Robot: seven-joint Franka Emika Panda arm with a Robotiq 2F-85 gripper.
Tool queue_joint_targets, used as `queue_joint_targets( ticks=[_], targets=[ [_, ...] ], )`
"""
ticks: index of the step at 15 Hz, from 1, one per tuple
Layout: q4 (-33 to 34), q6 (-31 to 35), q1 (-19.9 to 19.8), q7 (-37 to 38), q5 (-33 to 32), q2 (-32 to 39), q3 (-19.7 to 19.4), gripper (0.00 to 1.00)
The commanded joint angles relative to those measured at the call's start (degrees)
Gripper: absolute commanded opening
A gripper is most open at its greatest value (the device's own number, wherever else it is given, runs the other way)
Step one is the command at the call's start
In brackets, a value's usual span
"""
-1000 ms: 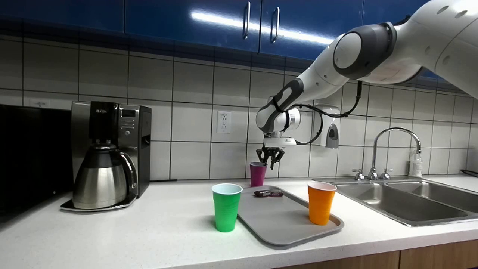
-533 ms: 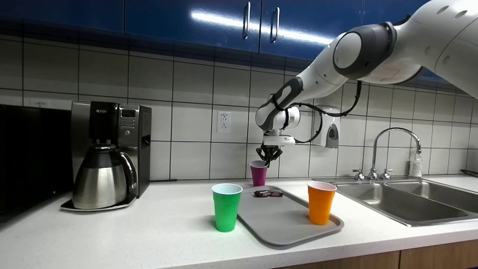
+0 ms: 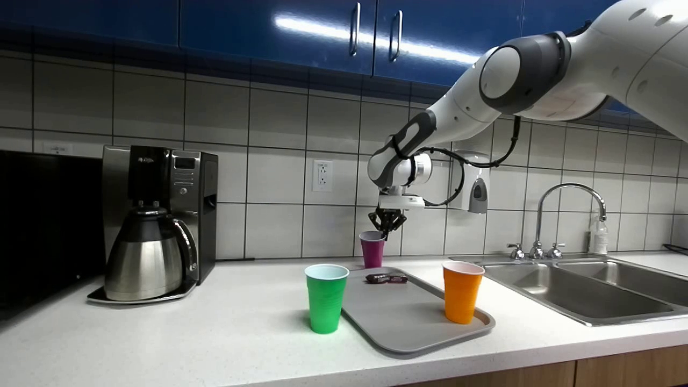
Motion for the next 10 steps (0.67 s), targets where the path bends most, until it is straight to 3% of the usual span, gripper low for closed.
queue_joint_targets(
  ticks=[1,10],
  targets=[
    [0.59,-0.82,-0.32,0.07,1.24,-0.02,0.36,0.01],
    [-1.14,0.42,-0.82,-0.9,3.26,-2.2,1.28,0.01]
  ],
)
